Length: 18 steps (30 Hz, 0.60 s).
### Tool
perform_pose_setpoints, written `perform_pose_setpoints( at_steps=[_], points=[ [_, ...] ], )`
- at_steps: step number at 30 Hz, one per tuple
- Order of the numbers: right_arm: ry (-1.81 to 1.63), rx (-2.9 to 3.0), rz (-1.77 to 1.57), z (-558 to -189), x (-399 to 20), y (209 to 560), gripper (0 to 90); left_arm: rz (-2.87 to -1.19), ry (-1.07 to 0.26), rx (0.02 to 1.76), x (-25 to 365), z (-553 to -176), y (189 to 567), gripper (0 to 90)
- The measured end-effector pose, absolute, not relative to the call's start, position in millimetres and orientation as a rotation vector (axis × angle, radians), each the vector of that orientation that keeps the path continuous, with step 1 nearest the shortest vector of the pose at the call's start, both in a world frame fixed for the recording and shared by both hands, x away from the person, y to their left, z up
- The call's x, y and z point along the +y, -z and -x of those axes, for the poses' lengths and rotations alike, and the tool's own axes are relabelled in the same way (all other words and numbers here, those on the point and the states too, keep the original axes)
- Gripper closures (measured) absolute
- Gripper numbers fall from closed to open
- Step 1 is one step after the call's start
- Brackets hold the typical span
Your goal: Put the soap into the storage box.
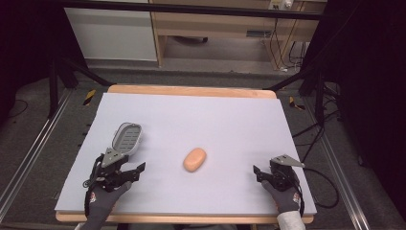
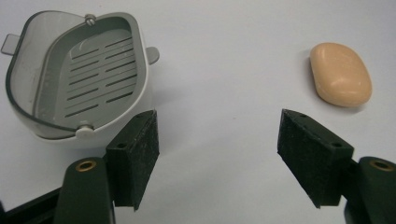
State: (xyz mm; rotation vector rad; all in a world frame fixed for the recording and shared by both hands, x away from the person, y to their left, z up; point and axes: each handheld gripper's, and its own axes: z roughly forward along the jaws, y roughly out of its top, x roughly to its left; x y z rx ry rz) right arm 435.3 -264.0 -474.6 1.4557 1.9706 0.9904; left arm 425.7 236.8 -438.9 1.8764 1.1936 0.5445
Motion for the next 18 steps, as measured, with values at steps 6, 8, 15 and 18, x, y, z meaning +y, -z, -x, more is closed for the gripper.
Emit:
perform_pose_setpoints(
  at_steps=[6, 8, 15, 18],
  points=[
    [-0.997, 1.975, -1.441, -434.8, -262.3, 473.2, 30.1, -1.886, -0.541, 1.171, 228.0, -427.8, 434.3, 28.4],
    [-1.000, 1.972, -1.444, -434.2, -261.2, 472.3, 30.2, -1.883, -0.541, 1.162, 225.3, -429.4, 430.9, 28.3],
    [-1.003, 1.970, -1.443, -434.3, -260.9, 472.0, 30.3, -1.879, -0.537, 1.141, 216.9, -434.8, 423.9, 28.3],
    [-1.003, 1.969, -1.438, -434.4, -260.6, 471.7, 30.2, -1.881, -0.532, 1.131, 211.4, -437.3, 421.1, 28.3]
  ],
)
